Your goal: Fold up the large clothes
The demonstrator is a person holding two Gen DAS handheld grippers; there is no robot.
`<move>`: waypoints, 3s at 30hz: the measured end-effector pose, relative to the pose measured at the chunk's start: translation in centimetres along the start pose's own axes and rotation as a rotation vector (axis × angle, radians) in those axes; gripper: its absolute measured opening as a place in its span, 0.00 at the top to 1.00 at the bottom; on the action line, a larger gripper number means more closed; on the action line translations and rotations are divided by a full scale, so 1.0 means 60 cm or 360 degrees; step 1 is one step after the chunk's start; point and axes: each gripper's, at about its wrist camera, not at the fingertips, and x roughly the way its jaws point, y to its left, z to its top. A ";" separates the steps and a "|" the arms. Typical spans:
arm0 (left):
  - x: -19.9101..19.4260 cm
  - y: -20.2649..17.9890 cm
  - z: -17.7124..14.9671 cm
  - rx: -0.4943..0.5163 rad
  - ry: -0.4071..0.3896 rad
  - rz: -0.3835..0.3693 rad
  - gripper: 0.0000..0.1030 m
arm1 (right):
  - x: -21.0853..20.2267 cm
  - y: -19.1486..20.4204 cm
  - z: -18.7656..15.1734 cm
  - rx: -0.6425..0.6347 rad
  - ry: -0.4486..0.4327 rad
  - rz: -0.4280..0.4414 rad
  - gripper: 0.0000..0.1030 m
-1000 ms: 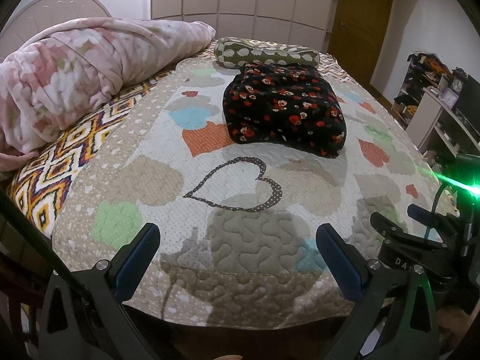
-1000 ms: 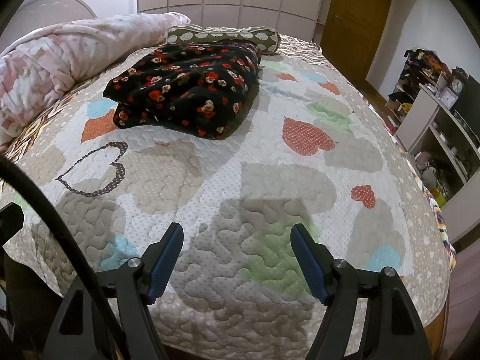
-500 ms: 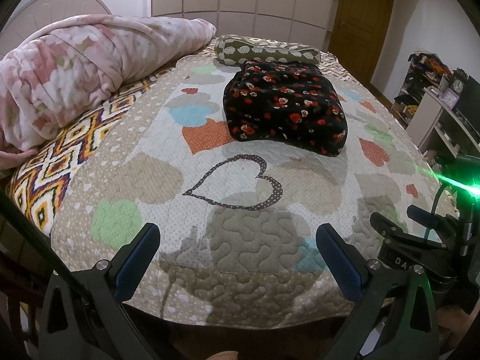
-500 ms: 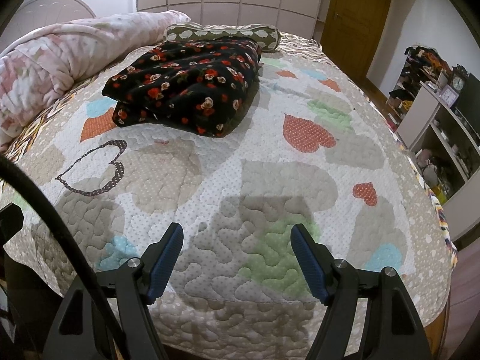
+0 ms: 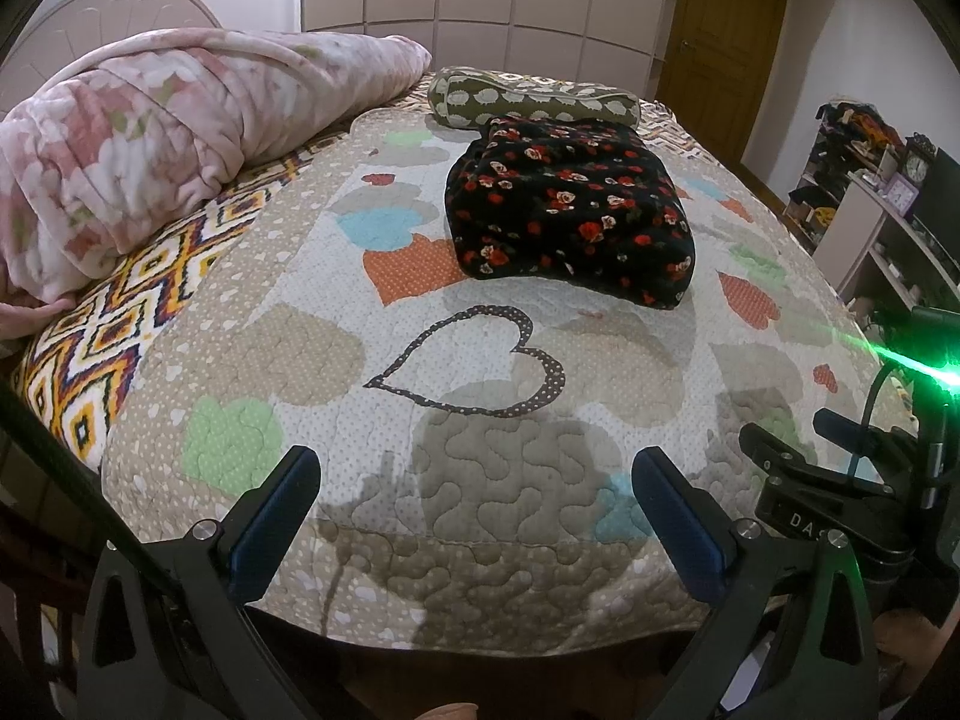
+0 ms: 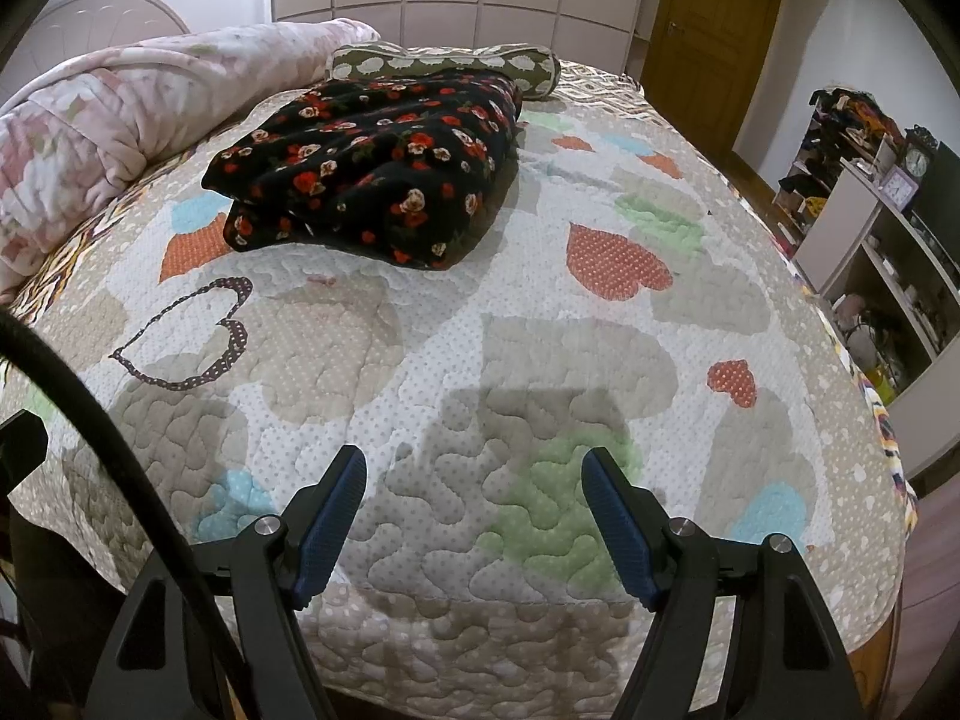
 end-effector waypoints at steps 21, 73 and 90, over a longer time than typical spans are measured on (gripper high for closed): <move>0.002 0.000 -0.001 0.0000 0.0004 -0.0001 0.00 | 0.001 -0.001 -0.001 -0.0001 0.0001 0.0003 0.24; 0.005 0.004 -0.003 0.0017 0.0021 0.0015 0.00 | -0.014 0.018 0.000 -0.0105 -0.0074 -0.0087 0.23; 0.012 0.001 -0.005 0.0023 0.0059 -0.0020 0.00 | -0.017 0.024 0.002 -0.0133 -0.0096 -0.0108 0.23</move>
